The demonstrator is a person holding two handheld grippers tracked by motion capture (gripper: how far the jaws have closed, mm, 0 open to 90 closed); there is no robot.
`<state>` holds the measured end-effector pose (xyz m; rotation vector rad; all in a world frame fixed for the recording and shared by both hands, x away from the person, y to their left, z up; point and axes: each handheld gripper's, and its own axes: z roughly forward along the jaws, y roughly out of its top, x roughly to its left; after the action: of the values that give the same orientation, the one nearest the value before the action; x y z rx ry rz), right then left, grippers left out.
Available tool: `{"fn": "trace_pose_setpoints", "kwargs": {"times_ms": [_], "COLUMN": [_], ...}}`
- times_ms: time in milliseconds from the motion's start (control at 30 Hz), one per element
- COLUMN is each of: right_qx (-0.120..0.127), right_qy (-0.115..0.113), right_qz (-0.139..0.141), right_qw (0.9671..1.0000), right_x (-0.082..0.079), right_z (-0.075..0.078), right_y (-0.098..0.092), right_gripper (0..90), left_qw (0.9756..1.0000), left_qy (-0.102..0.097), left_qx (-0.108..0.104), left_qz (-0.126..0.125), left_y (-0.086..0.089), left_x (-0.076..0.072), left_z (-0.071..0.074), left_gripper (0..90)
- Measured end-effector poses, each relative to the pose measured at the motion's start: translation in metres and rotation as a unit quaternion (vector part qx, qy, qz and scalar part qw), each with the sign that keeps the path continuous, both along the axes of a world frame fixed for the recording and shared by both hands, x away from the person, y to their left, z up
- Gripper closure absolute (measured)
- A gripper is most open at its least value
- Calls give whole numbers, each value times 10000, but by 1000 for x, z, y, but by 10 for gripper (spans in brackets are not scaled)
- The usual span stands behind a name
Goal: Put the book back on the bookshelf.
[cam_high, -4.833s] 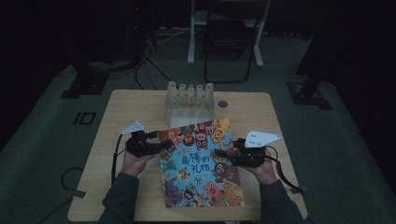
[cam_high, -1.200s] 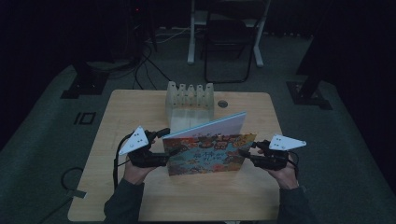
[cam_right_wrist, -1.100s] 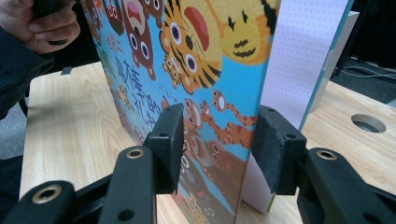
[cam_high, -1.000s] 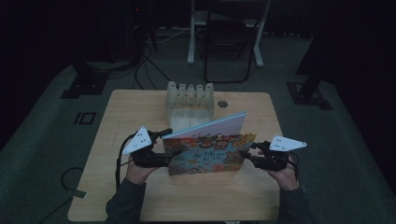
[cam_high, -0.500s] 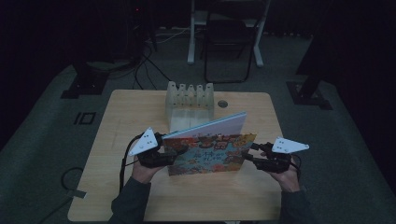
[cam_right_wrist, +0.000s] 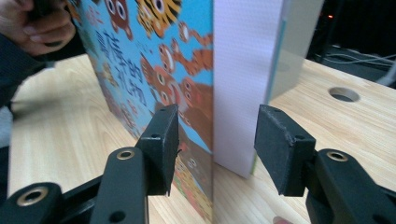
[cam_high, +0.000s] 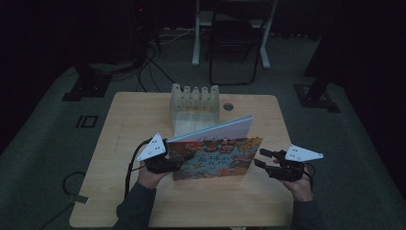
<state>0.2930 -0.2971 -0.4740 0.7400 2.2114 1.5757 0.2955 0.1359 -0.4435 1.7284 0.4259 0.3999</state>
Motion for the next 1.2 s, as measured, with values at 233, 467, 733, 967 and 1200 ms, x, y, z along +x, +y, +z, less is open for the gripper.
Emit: {"fn": "trace_pose_setpoints", "kwargs": {"times_ms": [233,467,733,967,1200], "right_qx": [-102,-227,-360,-402,-387], "right_qy": [12,-2,83,174,261], "right_qz": [-121,-273,-429,-531,-581], "right_qw": [9999,9994,9984,9976,9972], "right_x": [-2,-2,-1,-2,-2], "right_z": [-6,-11,-20,-27,-32], "right_y": [-3,-4,-8,-14,-19], "right_gripper": [481,469,456,453,455], "left_qw": [10000,10000,10000,10000,9999], "left_qy": [0,15,47,52,53], "left_qx": [27,6,39,54,-21], "left_qz": [-22,-57,-37,-54,-113], "left_y": [-1,-2,-4,-5,-6], "left_x": [1,2,3,5,7], "left_z": [-3,-7,-11,-15,-19], "left_gripper": [480,479,447,445,429]}}
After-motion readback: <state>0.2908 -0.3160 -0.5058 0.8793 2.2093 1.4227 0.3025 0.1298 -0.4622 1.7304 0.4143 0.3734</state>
